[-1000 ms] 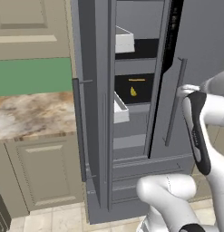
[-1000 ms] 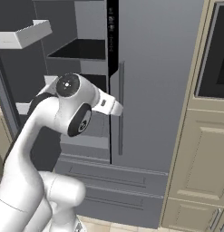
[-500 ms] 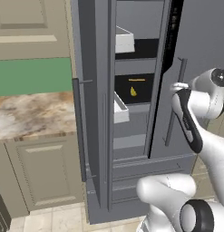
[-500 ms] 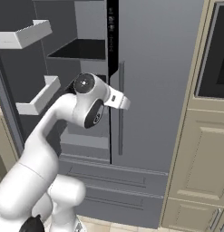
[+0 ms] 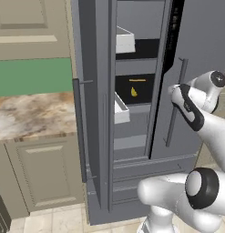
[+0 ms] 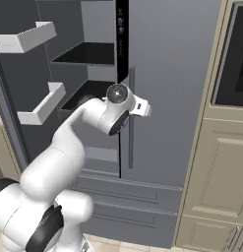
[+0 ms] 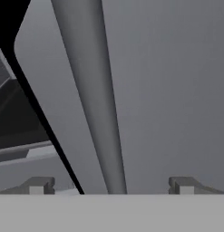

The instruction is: Take the lemon wedge from the fridge and place it on the plate with fish on the dining counter.

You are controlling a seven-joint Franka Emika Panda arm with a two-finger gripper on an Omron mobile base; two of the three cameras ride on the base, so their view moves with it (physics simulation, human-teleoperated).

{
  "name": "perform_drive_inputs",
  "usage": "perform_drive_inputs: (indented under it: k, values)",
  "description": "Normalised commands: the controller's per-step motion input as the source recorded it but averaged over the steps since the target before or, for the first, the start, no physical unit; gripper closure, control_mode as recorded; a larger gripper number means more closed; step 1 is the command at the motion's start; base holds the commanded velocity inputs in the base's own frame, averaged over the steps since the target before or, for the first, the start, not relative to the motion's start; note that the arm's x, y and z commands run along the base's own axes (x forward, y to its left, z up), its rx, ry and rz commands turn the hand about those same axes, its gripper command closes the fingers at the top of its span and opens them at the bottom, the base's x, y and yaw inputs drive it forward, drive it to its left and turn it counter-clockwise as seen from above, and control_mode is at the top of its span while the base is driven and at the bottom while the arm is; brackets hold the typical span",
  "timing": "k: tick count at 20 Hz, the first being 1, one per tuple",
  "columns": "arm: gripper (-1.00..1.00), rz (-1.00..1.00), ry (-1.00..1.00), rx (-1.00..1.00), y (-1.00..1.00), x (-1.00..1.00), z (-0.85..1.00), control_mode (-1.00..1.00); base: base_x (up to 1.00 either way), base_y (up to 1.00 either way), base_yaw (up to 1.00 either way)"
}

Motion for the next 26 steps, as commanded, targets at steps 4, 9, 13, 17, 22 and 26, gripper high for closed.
perform_drive_inputs:
  k: [4,9,13,17,22,26]
  values:
    - [-1.00,0.06,0.00,0.00,0.00,0.68,-0.25,-1.00,0.00,0.00,0.00]
    - [-1.00,0.01,0.01,0.00,0.00,0.83,-0.28,-1.00,0.00,0.00,0.00]
    - [1.00,0.00,0.01,0.00,0.00,0.74,-0.20,-1.00,0.00,0.00,0.00]
    - [1.00,0.00,0.00,0.00,0.00,0.00,0.00,-1.00,0.00,0.00,0.00]
    - [1.00,-0.01,-0.01,0.00,-0.23,-0.31,0.00,-1.00,0.00,0.00,0.00]
    - [1.00,-0.08,-0.08,0.01,-0.96,-1.00,0.06,-1.00,0.00,0.00,0.00]
